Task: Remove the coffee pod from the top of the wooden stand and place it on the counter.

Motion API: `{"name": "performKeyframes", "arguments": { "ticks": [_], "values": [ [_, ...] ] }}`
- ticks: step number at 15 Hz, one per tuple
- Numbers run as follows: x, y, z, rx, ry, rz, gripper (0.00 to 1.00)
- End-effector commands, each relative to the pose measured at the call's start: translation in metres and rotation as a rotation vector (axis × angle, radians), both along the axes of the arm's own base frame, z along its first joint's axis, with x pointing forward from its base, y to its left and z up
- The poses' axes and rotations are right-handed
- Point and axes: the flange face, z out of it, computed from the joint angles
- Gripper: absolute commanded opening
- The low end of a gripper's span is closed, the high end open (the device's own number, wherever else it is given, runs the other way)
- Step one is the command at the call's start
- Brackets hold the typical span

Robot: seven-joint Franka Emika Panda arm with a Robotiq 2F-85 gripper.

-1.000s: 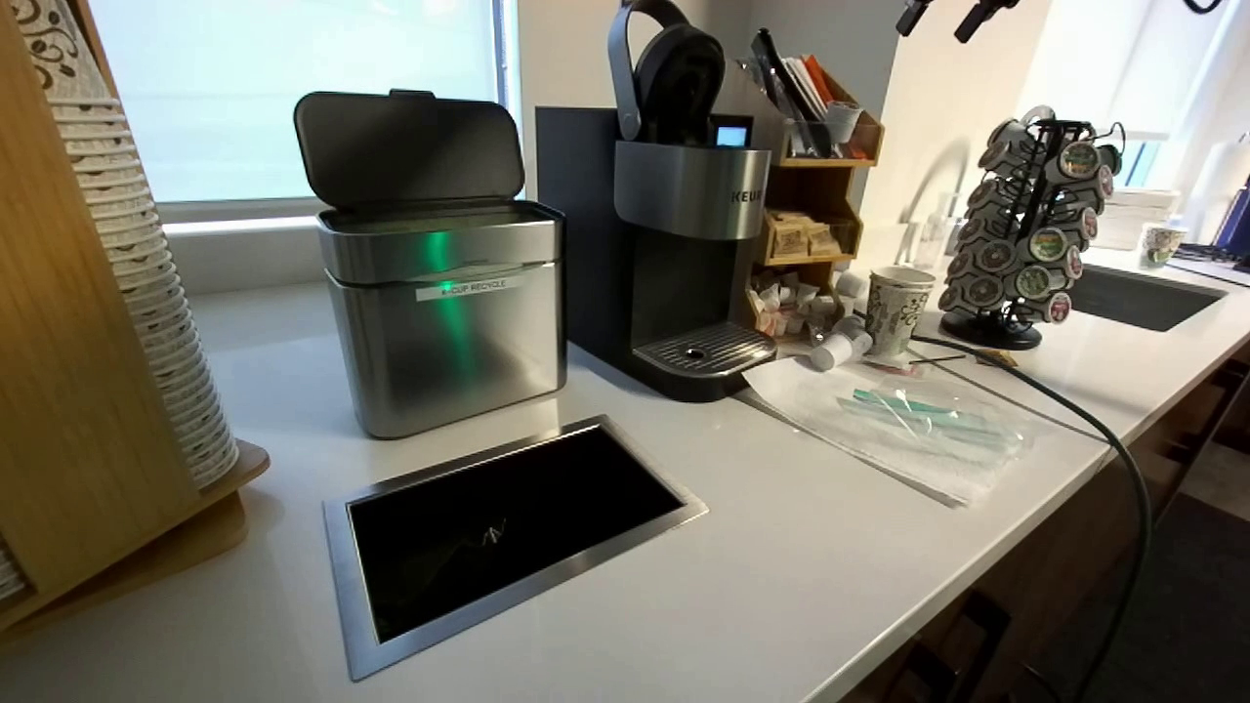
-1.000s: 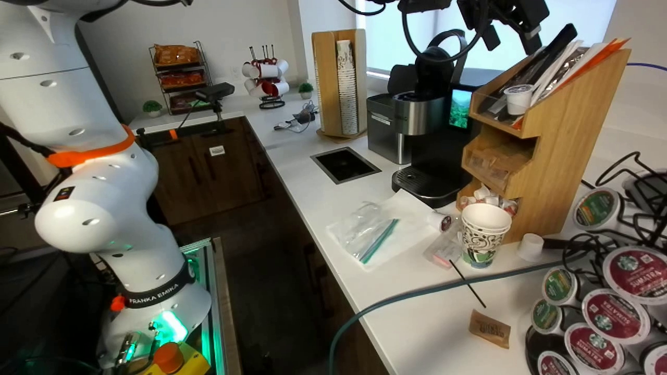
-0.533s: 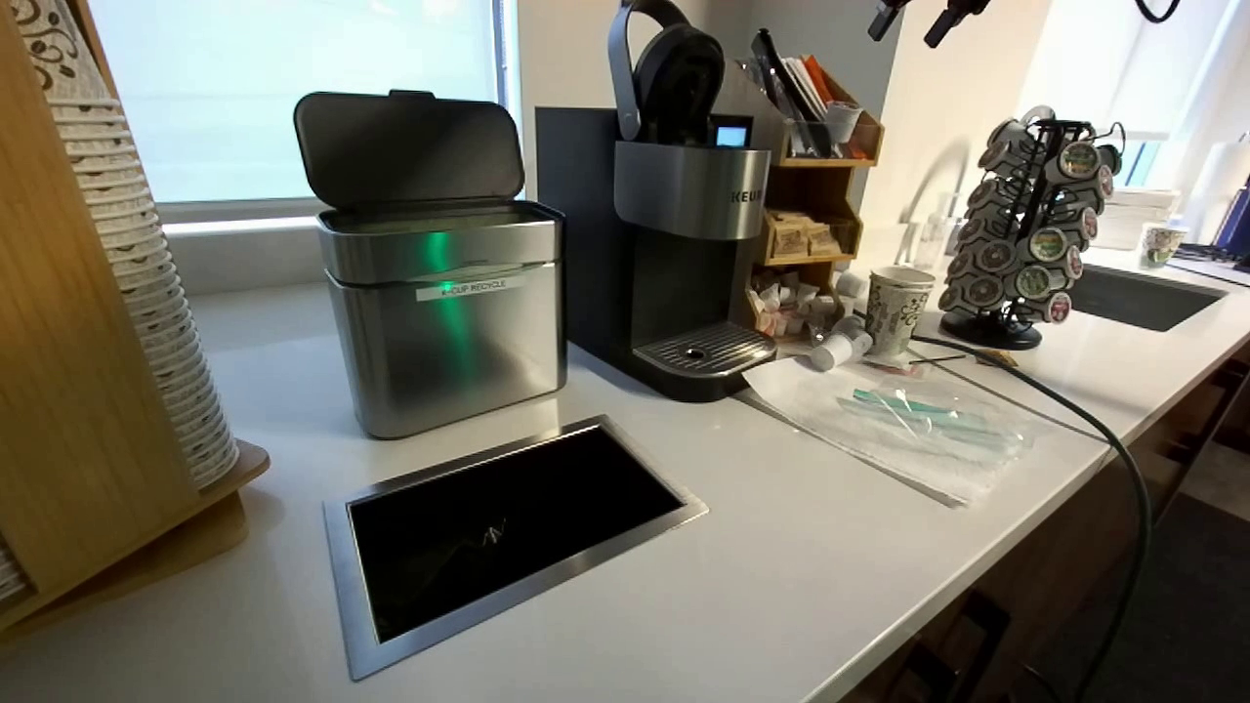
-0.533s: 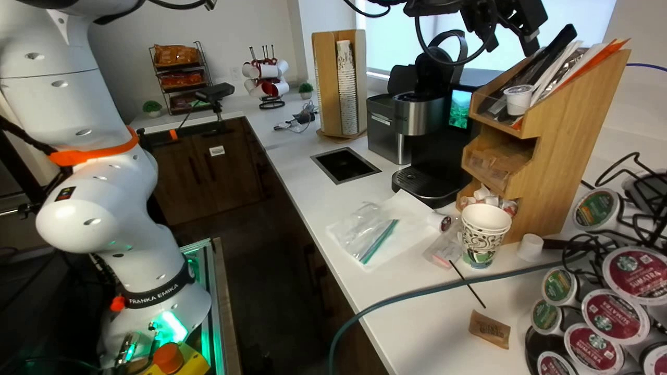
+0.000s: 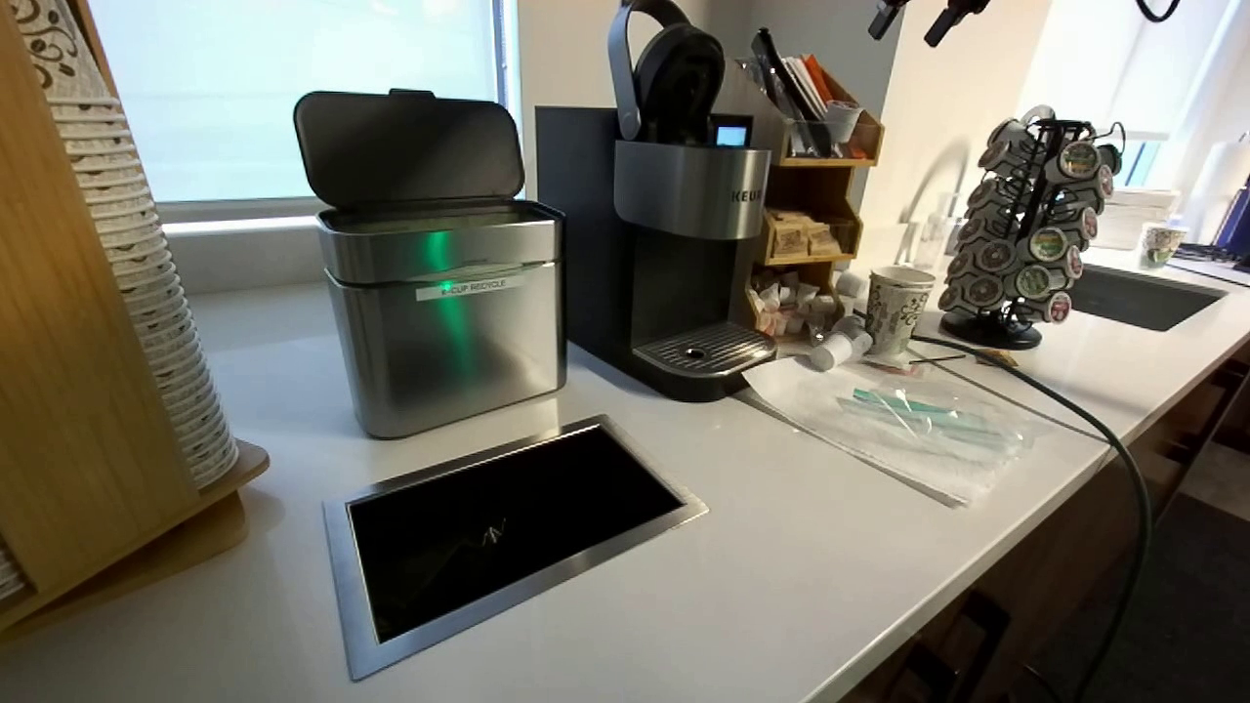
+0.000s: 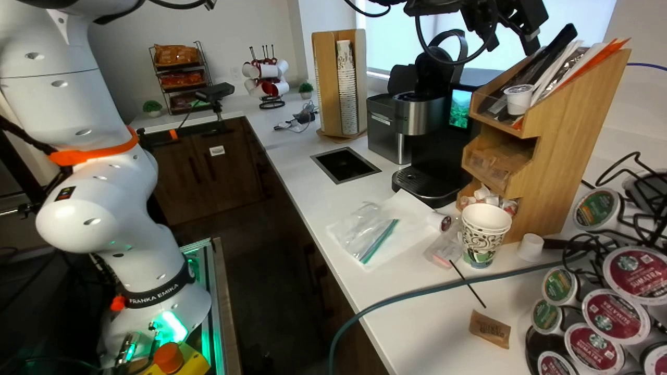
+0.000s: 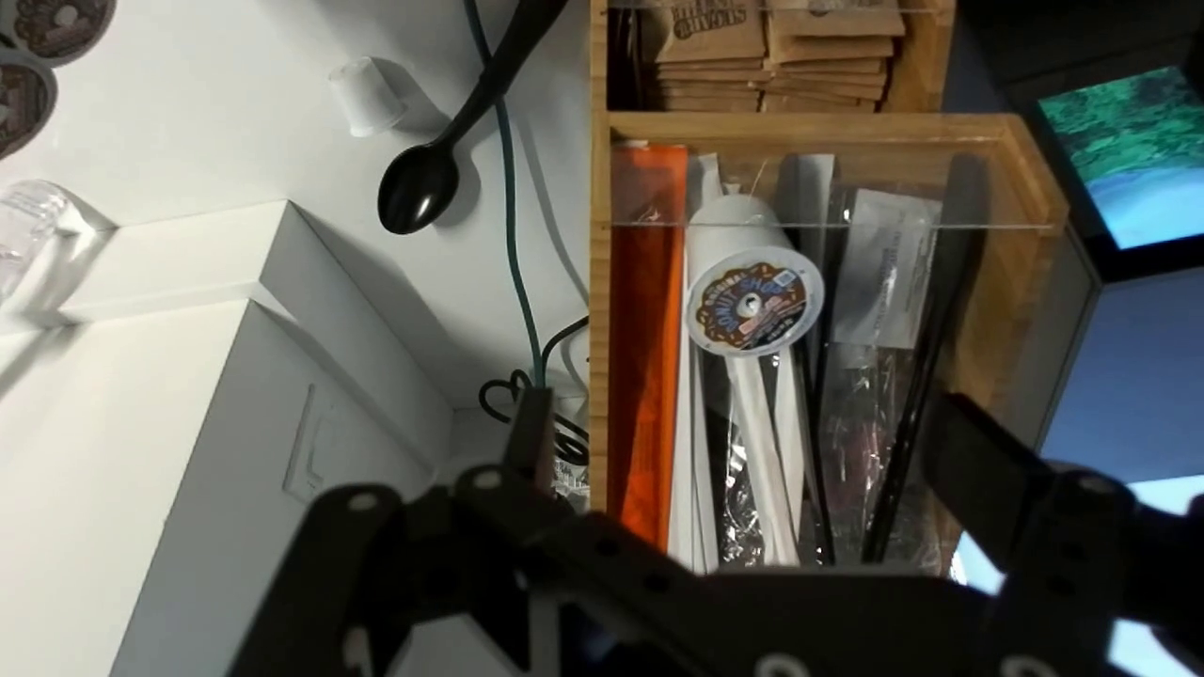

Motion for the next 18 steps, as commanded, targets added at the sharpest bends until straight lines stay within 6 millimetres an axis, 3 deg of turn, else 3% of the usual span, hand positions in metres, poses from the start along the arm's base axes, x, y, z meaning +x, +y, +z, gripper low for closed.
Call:
{"name": "performKeyframes", "arguments": {
  "ticks": [1,9,14,18],
  "values": [
    [0.006,-0.004,-0.005,0.018,-0.018,0.009,1.0],
    [0.015,-0.011,-0.025,0.055,0.01,0.037,1.0],
    [0.032,-0.02,-0.042,0.069,0.024,0.097,1.0],
    [0.053,-0.015,-0.054,0.08,0.022,0.129,1.0]
  ]
}}
